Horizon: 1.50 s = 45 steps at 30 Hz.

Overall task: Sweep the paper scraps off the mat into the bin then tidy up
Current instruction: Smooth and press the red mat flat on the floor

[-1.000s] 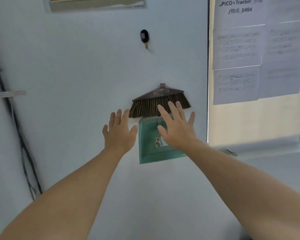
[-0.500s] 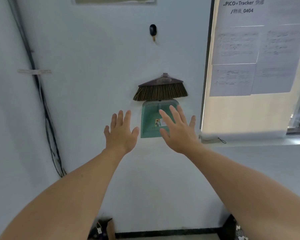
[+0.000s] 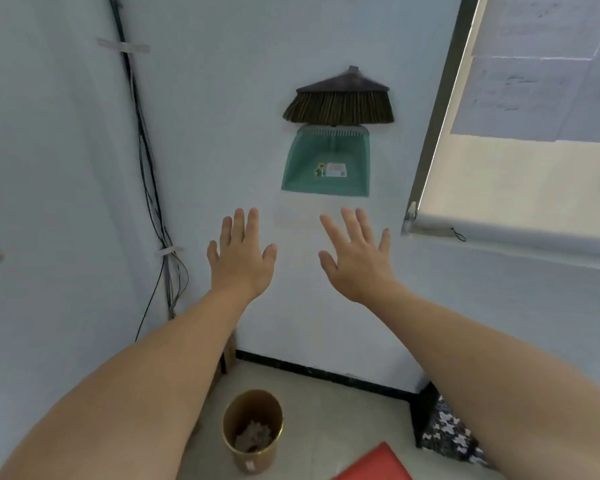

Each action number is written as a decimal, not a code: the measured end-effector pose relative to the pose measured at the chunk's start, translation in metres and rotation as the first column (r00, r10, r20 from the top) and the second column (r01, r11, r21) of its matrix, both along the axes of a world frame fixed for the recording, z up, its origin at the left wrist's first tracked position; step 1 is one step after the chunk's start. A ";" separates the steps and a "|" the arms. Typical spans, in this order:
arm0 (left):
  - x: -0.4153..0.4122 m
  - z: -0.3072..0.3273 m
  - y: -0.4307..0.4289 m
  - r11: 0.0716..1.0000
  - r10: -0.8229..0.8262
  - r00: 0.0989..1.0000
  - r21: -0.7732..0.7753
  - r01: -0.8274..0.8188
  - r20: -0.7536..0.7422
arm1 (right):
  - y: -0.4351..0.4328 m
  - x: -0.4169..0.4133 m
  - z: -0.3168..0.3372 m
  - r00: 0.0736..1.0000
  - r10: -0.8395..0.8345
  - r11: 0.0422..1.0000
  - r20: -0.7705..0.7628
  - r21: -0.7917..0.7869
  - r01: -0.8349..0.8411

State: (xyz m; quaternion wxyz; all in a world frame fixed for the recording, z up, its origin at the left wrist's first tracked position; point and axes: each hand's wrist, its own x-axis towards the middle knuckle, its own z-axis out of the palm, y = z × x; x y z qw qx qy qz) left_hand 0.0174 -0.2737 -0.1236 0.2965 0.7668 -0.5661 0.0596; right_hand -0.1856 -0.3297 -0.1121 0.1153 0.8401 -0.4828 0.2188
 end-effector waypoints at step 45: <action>-0.172 -0.994 0.298 0.486 0.484 0.854 0.870 -0.080 -0.192 | 0.216 -0.156 -1.006 0.983 -0.021 0.515 -0.182 0.841 0.166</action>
